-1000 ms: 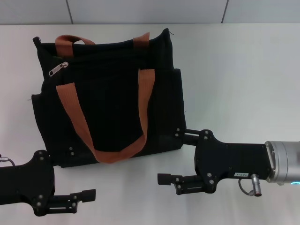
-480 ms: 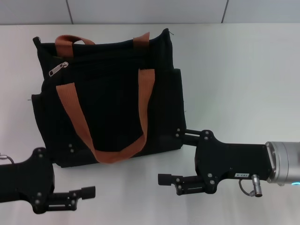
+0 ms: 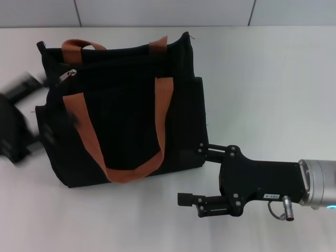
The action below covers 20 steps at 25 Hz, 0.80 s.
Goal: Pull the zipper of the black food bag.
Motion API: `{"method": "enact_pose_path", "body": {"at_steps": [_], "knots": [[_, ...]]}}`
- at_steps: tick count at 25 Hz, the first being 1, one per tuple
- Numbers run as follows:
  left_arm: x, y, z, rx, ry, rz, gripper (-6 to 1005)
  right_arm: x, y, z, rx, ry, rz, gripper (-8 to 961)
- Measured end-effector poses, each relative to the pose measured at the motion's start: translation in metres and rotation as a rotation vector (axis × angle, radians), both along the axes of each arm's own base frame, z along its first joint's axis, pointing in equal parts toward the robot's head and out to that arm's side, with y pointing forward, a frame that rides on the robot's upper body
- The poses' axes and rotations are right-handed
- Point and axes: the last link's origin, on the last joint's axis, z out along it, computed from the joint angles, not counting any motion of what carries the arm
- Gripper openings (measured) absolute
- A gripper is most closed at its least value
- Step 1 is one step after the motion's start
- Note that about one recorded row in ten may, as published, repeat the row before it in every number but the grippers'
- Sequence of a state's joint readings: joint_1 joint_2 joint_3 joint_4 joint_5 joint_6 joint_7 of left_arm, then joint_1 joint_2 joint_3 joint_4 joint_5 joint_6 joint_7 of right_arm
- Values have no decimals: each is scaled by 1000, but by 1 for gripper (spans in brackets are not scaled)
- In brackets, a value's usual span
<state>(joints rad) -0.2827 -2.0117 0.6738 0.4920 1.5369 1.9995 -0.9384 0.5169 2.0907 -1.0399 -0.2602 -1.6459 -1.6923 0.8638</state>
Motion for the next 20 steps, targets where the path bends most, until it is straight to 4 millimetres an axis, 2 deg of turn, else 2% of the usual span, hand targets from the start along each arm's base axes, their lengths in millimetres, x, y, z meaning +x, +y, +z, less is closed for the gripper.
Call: {"method": "enact_pose_path", "body": {"at_steps": [1, 4, 8, 14, 20], "knots": [[-8, 4, 14, 77, -50, 71, 784, 1, -1, 0, 1, 0, -2, 807], [-18, 8, 25, 120, -46, 130, 784, 3, -3, 0, 6, 0, -7, 807], [-42, 21, 35, 109, 91, 257, 784, 5, -5, 0, 13, 1, -4, 808], [-59, 31, 25, 53, 249, 338, 785, 6, -6, 1, 18, 1, -3, 807], [-54, 42, 4, -6, 342, 317, 785, 6, -6, 1, 19, 0, -3, 807]]}}
